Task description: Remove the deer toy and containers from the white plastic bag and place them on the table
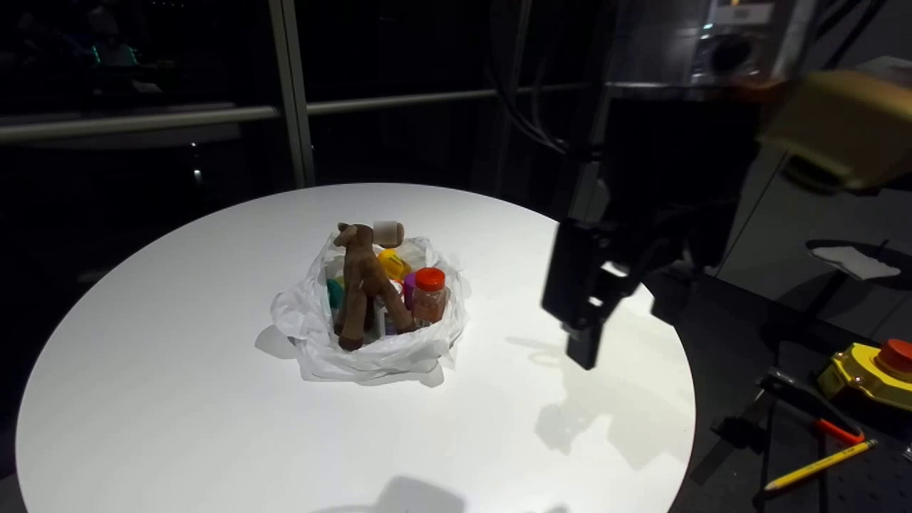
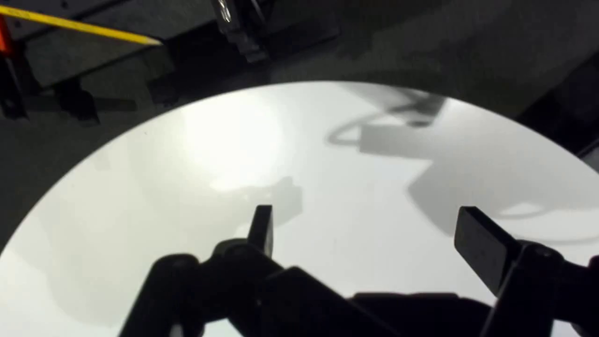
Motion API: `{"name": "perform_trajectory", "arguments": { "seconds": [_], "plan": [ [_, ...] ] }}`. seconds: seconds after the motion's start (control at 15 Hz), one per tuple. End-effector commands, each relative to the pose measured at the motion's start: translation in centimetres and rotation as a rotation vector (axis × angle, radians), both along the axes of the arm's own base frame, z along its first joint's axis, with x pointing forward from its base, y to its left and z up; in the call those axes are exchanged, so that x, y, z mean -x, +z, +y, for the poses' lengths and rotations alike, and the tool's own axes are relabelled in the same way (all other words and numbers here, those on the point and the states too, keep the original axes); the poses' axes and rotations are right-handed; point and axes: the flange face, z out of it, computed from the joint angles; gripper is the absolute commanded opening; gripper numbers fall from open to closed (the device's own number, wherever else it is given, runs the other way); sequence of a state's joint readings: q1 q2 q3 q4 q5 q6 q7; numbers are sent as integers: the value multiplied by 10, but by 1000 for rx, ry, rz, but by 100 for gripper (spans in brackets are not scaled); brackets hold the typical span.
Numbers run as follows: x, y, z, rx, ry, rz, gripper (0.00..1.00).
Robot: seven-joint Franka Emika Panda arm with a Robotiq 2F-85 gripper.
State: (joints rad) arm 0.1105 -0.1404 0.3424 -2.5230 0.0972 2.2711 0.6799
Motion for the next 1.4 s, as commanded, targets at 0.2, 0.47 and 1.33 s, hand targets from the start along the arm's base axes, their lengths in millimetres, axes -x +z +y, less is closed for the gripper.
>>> {"name": "perform_trajectory", "arguments": {
  "seconds": [0.2,0.47,1.33],
  "plan": [
    [-115,-49,11,38,-8,-85,100],
    [-160,-62,17,-17,25,-45,100],
    [-258,-105,32,22,78,-151,100]
  ]
}}
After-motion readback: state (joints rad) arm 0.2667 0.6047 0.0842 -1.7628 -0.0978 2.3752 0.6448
